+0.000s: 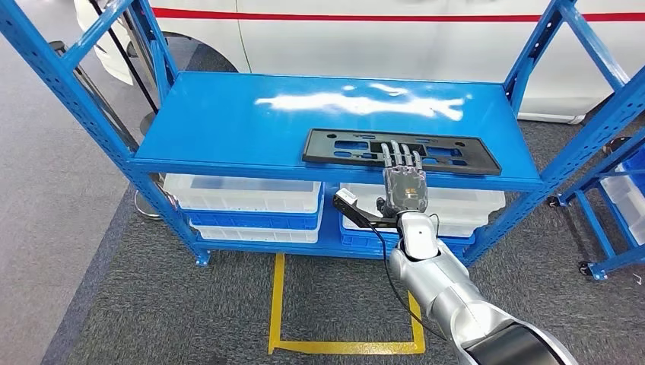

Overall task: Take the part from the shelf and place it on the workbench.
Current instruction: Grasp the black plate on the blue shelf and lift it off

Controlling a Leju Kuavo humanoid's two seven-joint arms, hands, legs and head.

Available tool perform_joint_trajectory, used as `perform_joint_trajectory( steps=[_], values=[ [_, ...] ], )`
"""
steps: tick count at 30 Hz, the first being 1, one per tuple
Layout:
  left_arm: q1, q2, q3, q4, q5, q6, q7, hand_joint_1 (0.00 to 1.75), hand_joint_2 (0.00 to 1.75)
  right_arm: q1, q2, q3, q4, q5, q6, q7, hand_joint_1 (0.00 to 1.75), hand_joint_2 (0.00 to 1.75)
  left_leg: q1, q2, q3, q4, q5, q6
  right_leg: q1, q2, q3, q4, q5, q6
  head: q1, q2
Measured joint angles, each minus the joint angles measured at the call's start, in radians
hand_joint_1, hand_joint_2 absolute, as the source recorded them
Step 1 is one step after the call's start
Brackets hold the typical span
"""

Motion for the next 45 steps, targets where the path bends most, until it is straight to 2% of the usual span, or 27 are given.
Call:
perform_joint_trajectory(
  steps=[4, 6, 7, 9, 10, 11, 12, 14, 15, 16, 18, 20, 21, 23, 24, 25, 26, 27, 29, 30, 31, 32, 35, 36, 39, 40, 45],
  values=[
    [-0.003, 0.001, 0.000, 0.001, -0.003, -0.004, -0.001, 0.00, 0.00, -0.001, -0.004, -0.005, 0.001, -0.004, 0.000, -0.004, 0.00, 1.75, -0.006, -0.003, 0.016, -0.029, -0.021, 0.036, 0.002, -0.001, -0.001, 0.003, -0.014, 0.021, -0.001, 0.000],
    [-0.001, 0.003, 0.000, 0.001, -0.003, -0.004, -0.001, 0.00, 0.00, -0.003, -0.006, -0.008, 0.001, -0.005, 0.000, -0.007, 0.00, 1.75, -0.004, -0.003, 0.028, -0.036, -0.027, 0.052, -0.001, -0.002, -0.020, 0.048, -0.038, 0.029, 0.000, 0.000],
    [-0.001, 0.003, 0.000, 0.001, -0.003, -0.004, -0.001, 0.00, 0.00, -0.004, -0.007, -0.010, 0.002, -0.005, 0.000, -0.007, 0.00, 1.75, -0.004, -0.003, 0.034, -0.039, -0.030, 0.058, -0.002, -0.002, -0.049, 0.103, -0.059, 0.031, 0.001, 0.000],
    [-0.003, 0.003, 0.000, 0.001, -0.003, -0.005, -0.001, 0.00, 0.00, -0.001, -0.010, -0.011, 0.005, -0.005, 0.002, -0.009, 0.00, 1.75, -0.006, -0.004, 0.043, -0.039, -0.039, 0.066, -0.001, -0.002, -0.135, 0.239, -0.097, 0.033, 0.001, 0.000],
    [-0.003, 0.003, 0.000, 0.001, -0.002, -0.005, -0.001, 0.00, 0.00, 0.002, -0.012, -0.011, 0.007, -0.005, 0.002, -0.009, 0.00, 1.75, -0.007, -0.005, 0.049, -0.039, -0.045, 0.068, -0.001, -0.002, -0.171, 0.284, -0.098, 0.033, 0.001, 0.000],
    [-0.002, 0.003, 0.001, 0.001, -0.002, -0.005, -0.001, 0.00, 0.00, 0.004, -0.013, -0.011, 0.009, -0.006, 0.003, -0.010, 0.00, 1.75, -0.009, -0.007, 0.057, -0.039, -0.051, 0.069, -0.001, -0.002, -0.191, 0.293, -0.078, 0.030, 0.001, 0.000],
    [-0.001, 0.003, 0.001, 0.001, -0.001, -0.006, -0.001, 0.00, 0.00, 0.006, -0.014, -0.011, 0.011, -0.006, 0.003, -0.010, 0.00, 1.75, -0.010, -0.009, 0.067, -0.039, -0.059, 0.068, 0.001, -0.002, -0.192, 0.264, -0.039, 0.025, 0.001, 0.000],
    [0.001, 0.002, 0.001, 0.001, -0.001, -0.006, -0.001, 0.00, 0.00, 0.006, -0.016, -0.012, 0.013, -0.009, 0.004, -0.011, 0.00, 1.75, -0.014, -0.012, 0.089, -0.041, -0.075, 0.064, 0.008, 0.000, -0.155, 0.141, 0.054, 0.008, 0.001, 0.000],
    [0.001, 0.001, 0.001, 0.001, -0.001, -0.007, -0.001, 0.00, 0.00, 0.006, -0.017, -0.012, 0.013, -0.011, 0.005, -0.011, 0.00, 1.75, -0.016, -0.013, 0.097, -0.041, -0.082, 0.061, 0.014, 0.000, -0.135, 0.088, 0.084, 0.000, 0.001, 0.000],
    [0.000, 0.000, 0.001, 0.001, -0.001, -0.008, -0.001, 0.00, 0.00, 0.006, -0.018, -0.012, 0.014, -0.013, 0.007, -0.011, 0.00, 1.75, -0.015, -0.014, 0.101, -0.042, -0.087, 0.056, 0.019, 0.000, -0.121, 0.052, 0.095, -0.006, 0.000, 0.000],
    [-0.003, -0.002, 0.001, 0.001, -0.001, -0.010, -0.002, 0.00, 0.00, 0.006, -0.020, -0.013, 0.016, -0.014, 0.014, -0.007, 0.00, 1.75, -0.014, -0.014, 0.103, -0.047, -0.091, 0.046, 0.025, -0.001, -0.109, 0.028, 0.084, -0.013, 0.001, 0.000],
    [-0.004, -0.002, 0.002, 0.001, -0.001, -0.010, -0.003, 0.00, 0.00, 0.004, -0.021, -0.015, 0.016, -0.015, 0.023, 0.009, 0.00, 1.75, -0.015, -0.009, 0.104, -0.046, -0.099, 0.036, 0.017, -0.002, -0.092, 0.005, 0.075, -0.017, 0.001, 0.000],
    [-0.003, -0.002, 0.002, 0.001, -0.001, -0.009, -0.003, 0.00, 0.00, 0.002, -0.023, -0.018, 0.016, -0.015, 0.029, 0.021, 0.00, 1.75, -0.016, -0.006, 0.096, -0.025, -0.111, 0.033, 0.012, -0.003, -0.081, -0.007, 0.073, -0.020, 0.000, 0.000],
    [-0.002, -0.002, 0.004, 0.001, -0.001, -0.009, -0.003, 0.00, 0.00, -0.001, -0.027, -0.025, 0.018, -0.015, 0.040, 0.044, 0.00, 1.75, -0.014, -0.003, 0.042, 0.080, -0.150, 0.026, 0.008, -0.004, -0.062, -0.020, 0.067, -0.025, 0.000, 0.000],
    [-0.002, -0.002, 0.006, 0.001, -0.001, -0.009, -0.003, 0.00, 0.00, -0.001, -0.030, -0.027, 0.020, -0.015, 0.044, 0.053, 0.00, 1.75, -0.013, -0.003, 0.000, 0.148, -0.170, 0.023, 0.008, -0.004, -0.056, -0.021, 0.063, -0.027, -0.001, 0.000],
    [-0.001, -0.002, 0.008, 0.001, -0.001, -0.009, -0.003, 0.00, 0.00, 0.000, -0.033, -0.030, 0.022, -0.016, 0.047, 0.060, 0.00, 1.75, -0.012, -0.003, -0.039, 0.202, -0.177, 0.019, 0.008, -0.004, -0.050, -0.020, 0.058, -0.027, -0.001, 0.000],
    [0.000, -0.002, 0.010, 0.001, -0.001, -0.009, -0.003, 0.00, 0.00, 0.001, -0.036, -0.033, 0.024, -0.016, 0.050, 0.066, 0.00, 1.75, -0.010, -0.002, -0.065, 0.226, -0.165, 0.015, 0.008, -0.003, -0.043, -0.019, 0.051, -0.026, -0.001, 0.000],
    [0.002, -0.002, 0.012, 0.001, -0.001, -0.009, -0.003, 0.00, 0.00, 0.002, -0.039, -0.037, 0.025, -0.016, 0.051, 0.071, 0.00, 1.75, -0.008, -0.002, -0.073, 0.209, -0.130, 0.013, 0.008, -0.002, -0.034, -0.017, 0.043, -0.024, -0.001, 0.000],
    [0.004, -0.001, 0.013, 0.001, -0.001, -0.009, -0.003, 0.00, 0.00, 0.002, -0.044, -0.042, 0.027, -0.016, 0.052, 0.074, 0.00, 1.75, -0.005, 0.000, -0.042, 0.094, -0.033, 0.012, 0.006, -0.001, -0.016, -0.010, 0.024, -0.016, 0.000, 0.000],
    [0.005, 0.000, 0.014, 0.001, -0.001, -0.009, -0.004, 0.00, 0.00, 0.001, -0.046, -0.044, 0.028, -0.016, 0.052, 0.075, 0.00, 1.75, -0.006, 0.001, -0.021, 0.036, -0.002, 0.015, 0.008, 0.001, -0.011, -0.004, 0.014, -0.010, -0.001, 0.000],
    [0.003, 0.000, 0.015, 0.002, -0.001, -0.009, -0.004, 0.00, 0.00, 0.001, -0.047, -0.045, 0.028, -0.016, 0.052, 0.075, 0.00, 1.75, -0.008, 0.002, -0.004, -0.002, 0.007, 0.021, 0.009, 0.002, -0.009, 0.000, 0.008, -0.004, 0.000, 0.000],
    [0.002, 0.000, 0.016, 0.002, -0.001, -0.009, -0.004, 0.00, 0.00, 0.001, -0.048, -0.046, 0.028, -0.016, 0.053, 0.078, 0.34, 1.75, -0.010, 0.003, 0.005, -0.020, 0.001, 0.027, 0.011, 0.004, -0.010, 0.002, 0.004, 0.001, 0.000, 0.000],
    [0.001, 0.001, 0.018, 0.002, -0.002, -0.011, -0.016, 0.00, 0.00, 0.001, -0.052, -0.050, 0.028, -0.014, 0.069, 0.096, 1.57, 1.75, -0.010, 0.006, 0.019, -0.038, -0.011, 0.046, 0.013, 0.009, -0.005, -0.003, 0.001, 0.016, 0.000, 0.000],
    [0.001, 0.001, 0.018, 0.002, -0.003, -0.013, -0.024, 0.00, 0.00, 0.002, -0.055, -0.053, 0.029, -0.014, 0.075, 0.100, 1.64, 1.75, -0.010, 0.007, 0.024, -0.041, -0.011, 0.048, 0.014, 0.008, -0.002, -0.005, 0.005, 0.015, 0.002, 0.000],
    [-0.005, 0.000, 0.018, 0.002, -0.010, -0.024, -0.043, 0.00, 0.00, 0.009, -0.067, -0.070, 0.033, -0.016, 0.081, 0.096, 1.66, 1.75, -0.015, 0.010, 0.030, -0.045, -0.013, 0.050, 0.014, 0.002, 0.004, -0.014, 0.003, -0.007, 0.008, 0.000],
    [-0.006, 0.000, 0.018, 0.002, -0.012, -0.027, -0.046, 0.00, 0.00, 0.014, -0.069, -0.075, 0.034, -0.017, 0.081, 0.093, 1.67, 1.75, -0.017, 0.010, 0.029, -0.044, -0.014, 0.051, 0.014, 0.001, 0.005, -0.016, 0.000, -0.008, 0.008, 0.000],
    [-0.005, 0.000, 0.018, 0.002, -0.013, -0.029, -0.051, 0.00, 0.00, 0.031, -0.077, -0.093, 0.034, -0.018, 0.079, 0.084, 1.68, 1.75, -0.020, 0.010, 0.025, -0.044, -0.010, 0.058, 0.011, -0.002, 0.003, -0.019, 0.010, 0.008, 0.008, 0.000]
  ],
)
